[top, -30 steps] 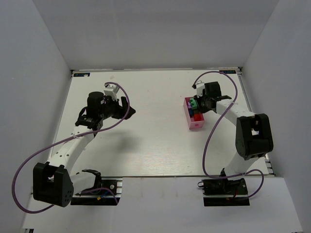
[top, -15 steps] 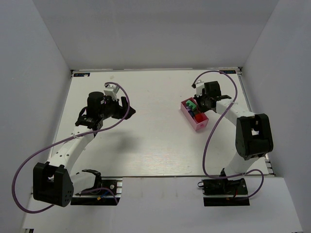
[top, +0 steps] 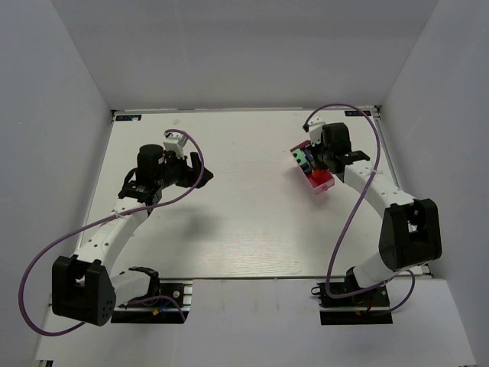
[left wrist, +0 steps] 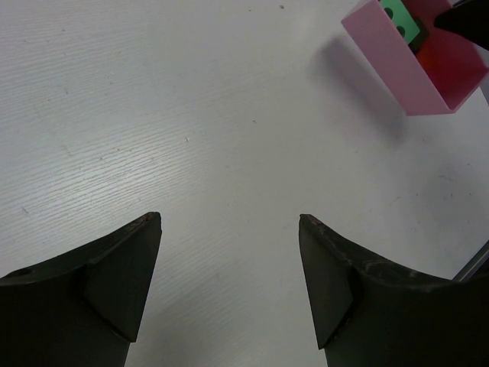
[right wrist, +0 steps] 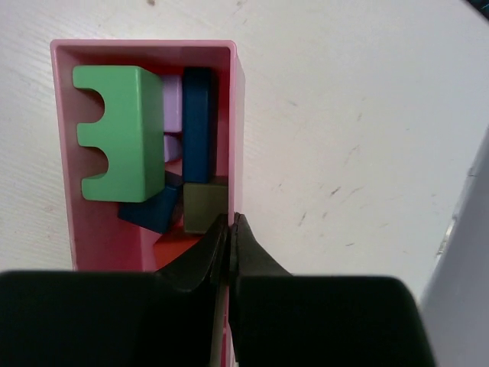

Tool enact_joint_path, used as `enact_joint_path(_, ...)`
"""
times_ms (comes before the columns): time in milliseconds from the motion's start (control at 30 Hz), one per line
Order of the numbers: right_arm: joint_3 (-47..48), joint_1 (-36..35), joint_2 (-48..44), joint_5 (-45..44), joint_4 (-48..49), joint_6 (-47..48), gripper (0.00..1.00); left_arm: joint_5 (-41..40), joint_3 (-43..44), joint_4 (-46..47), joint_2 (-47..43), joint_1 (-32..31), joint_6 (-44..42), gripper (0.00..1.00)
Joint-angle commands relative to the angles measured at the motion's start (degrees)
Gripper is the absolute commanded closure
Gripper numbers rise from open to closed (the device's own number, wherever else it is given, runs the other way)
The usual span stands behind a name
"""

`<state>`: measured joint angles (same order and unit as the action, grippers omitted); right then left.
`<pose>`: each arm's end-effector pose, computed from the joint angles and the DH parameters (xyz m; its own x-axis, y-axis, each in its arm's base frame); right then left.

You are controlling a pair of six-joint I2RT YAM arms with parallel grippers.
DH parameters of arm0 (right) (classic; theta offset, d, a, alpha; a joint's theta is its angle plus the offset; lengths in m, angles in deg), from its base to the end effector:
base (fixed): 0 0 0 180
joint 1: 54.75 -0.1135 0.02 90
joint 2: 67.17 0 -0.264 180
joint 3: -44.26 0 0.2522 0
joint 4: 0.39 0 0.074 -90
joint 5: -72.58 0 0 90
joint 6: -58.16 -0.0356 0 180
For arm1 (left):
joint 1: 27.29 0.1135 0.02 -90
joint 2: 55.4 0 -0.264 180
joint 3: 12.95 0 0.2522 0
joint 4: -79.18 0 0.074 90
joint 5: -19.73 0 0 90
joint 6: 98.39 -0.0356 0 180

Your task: Build the wood block tower

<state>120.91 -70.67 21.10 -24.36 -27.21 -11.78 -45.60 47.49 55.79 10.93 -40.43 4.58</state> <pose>0.3327 0.0904 0.2586 -0.4994 -0.4965 -0.7100 -0.3753 0.8626 -0.3392 0.2475 -0.0730 0.2774 -0.5901 -0.0717 -0.8042 0.4399 0.8067 -0.3947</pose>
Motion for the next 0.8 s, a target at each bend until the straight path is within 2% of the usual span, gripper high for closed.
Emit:
enact_joint_path(0, -0.31, -1.48, -3.71, -5.61, 5.67, 2.09, 1.0, 0.82, 1.93, 0.4, 0.64, 0.05, 0.21, 0.18)
enact_joint_path(367, -4.8, -7.54, -3.63, -19.67, 16.29, 8.15, 1.0, 0.82, 1.93, 0.4, 0.65, 0.05, 0.21, 0.18)
enact_joint_path(767, -10.16, -12.02, -3.1, -28.21, 25.71, 14.22, 1.0, 0.82, 1.93, 0.4, 0.65, 0.05, -0.32, 0.18)
